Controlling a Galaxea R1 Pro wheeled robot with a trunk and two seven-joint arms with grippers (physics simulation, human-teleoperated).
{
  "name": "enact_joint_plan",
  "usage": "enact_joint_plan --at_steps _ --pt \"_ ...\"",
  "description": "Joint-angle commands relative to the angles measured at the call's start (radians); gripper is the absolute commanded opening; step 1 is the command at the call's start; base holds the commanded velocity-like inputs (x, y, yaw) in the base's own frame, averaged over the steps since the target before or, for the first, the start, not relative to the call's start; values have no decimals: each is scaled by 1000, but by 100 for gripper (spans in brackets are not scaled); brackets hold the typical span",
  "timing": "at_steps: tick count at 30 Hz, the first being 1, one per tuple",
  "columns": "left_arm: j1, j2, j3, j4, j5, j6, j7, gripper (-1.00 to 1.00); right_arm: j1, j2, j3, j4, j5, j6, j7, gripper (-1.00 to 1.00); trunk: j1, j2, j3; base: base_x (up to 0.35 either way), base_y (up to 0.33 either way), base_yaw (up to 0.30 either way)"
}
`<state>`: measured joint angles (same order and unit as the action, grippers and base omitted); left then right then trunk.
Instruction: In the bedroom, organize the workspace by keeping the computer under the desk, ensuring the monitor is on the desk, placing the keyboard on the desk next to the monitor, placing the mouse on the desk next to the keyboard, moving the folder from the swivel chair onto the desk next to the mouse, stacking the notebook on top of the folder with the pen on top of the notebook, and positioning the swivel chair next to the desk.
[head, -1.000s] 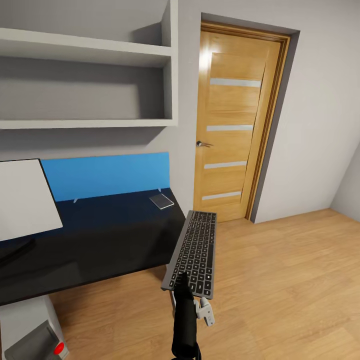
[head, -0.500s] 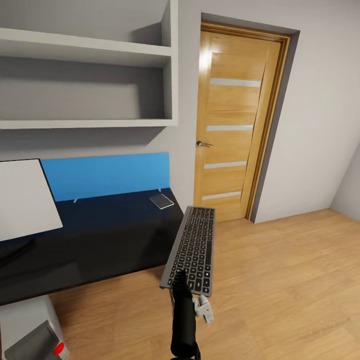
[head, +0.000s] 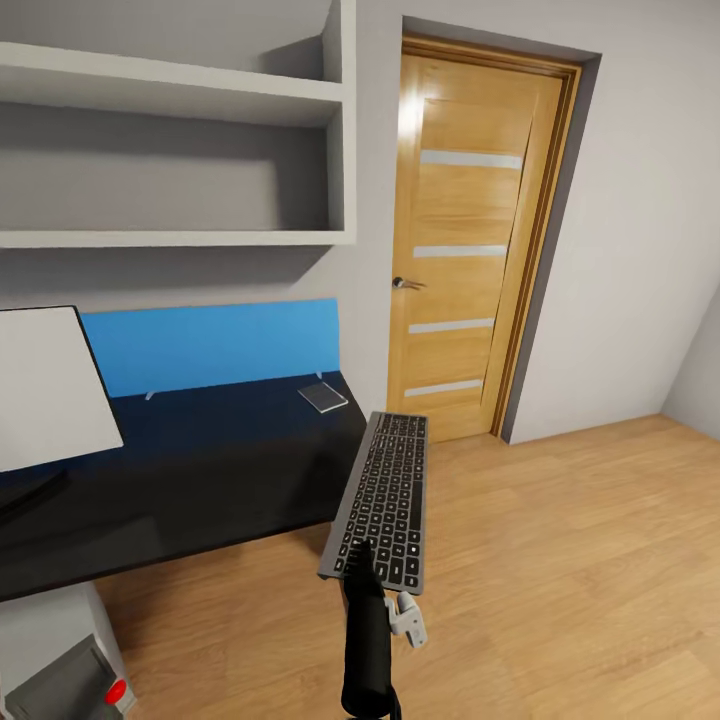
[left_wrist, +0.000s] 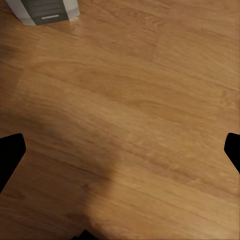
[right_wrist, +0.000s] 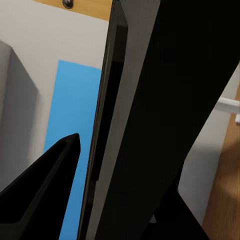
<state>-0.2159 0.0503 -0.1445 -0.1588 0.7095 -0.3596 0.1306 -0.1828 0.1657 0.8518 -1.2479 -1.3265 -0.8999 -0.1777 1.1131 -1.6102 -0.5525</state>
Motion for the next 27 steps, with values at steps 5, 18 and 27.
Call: enact_joint_plan --at_steps 5,18,27 --pt "0 0 -10 -1 2 -2 7 100 -1 0 3 -1 7 -4 -9 -100 19 -36 -17 0 0 0" --pt "0 2 -10 -1 2 -1 7 100 -1 0 12 1 7 -5 19 -100 69 -127 -58 0 0 10" --pt "0 1 -11 -1 2 -1 8 100 -1 -1 10 1 7 -7 27 -100 84 -155 -68 0 0 170"
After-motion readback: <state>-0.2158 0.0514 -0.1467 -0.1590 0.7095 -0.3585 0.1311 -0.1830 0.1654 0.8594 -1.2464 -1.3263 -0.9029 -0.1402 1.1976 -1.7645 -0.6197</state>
